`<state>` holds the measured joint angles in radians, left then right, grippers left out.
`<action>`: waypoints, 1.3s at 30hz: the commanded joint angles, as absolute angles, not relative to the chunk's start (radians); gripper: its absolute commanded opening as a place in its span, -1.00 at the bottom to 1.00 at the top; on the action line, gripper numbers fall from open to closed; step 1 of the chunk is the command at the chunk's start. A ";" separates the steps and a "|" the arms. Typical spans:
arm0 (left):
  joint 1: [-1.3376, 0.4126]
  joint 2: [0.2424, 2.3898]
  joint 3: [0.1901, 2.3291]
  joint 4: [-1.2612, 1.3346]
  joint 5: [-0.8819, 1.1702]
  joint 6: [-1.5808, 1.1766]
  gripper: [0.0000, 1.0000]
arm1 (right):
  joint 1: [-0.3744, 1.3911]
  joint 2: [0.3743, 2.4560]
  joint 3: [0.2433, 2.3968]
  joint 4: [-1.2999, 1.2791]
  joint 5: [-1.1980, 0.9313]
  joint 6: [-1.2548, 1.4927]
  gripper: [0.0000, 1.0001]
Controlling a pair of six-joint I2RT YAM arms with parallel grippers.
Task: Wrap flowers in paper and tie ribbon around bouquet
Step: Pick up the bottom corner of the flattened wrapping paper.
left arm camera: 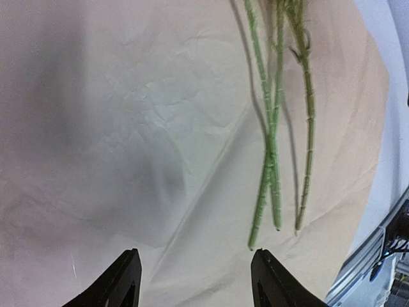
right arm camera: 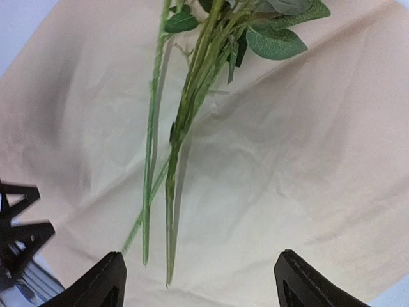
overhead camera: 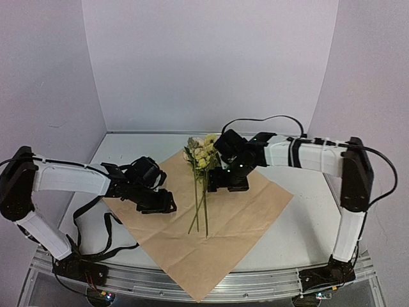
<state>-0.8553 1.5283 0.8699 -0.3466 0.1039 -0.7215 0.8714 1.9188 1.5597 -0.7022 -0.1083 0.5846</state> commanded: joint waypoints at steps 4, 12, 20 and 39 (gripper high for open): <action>-1.013 1.292 0.750 -0.471 -0.079 -1.084 0.34 | 1.006 1.564 1.204 -0.536 0.003 0.305 0.69; -1.288 1.195 0.545 -0.413 -0.124 -1.441 0.52 | 1.196 1.406 0.940 -0.410 0.157 0.129 0.72; -1.351 1.228 0.434 -0.186 -0.134 -1.611 0.61 | 1.341 1.367 0.870 -0.410 0.256 0.041 0.77; -1.350 1.134 0.389 -0.075 -0.197 -1.771 -0.64 | 1.656 1.371 0.767 -0.261 0.373 -0.429 0.81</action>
<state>-1.3476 1.1887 0.3744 -0.0933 -0.1689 -1.7434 1.5973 1.3842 0.7729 -0.2960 0.3071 -0.3178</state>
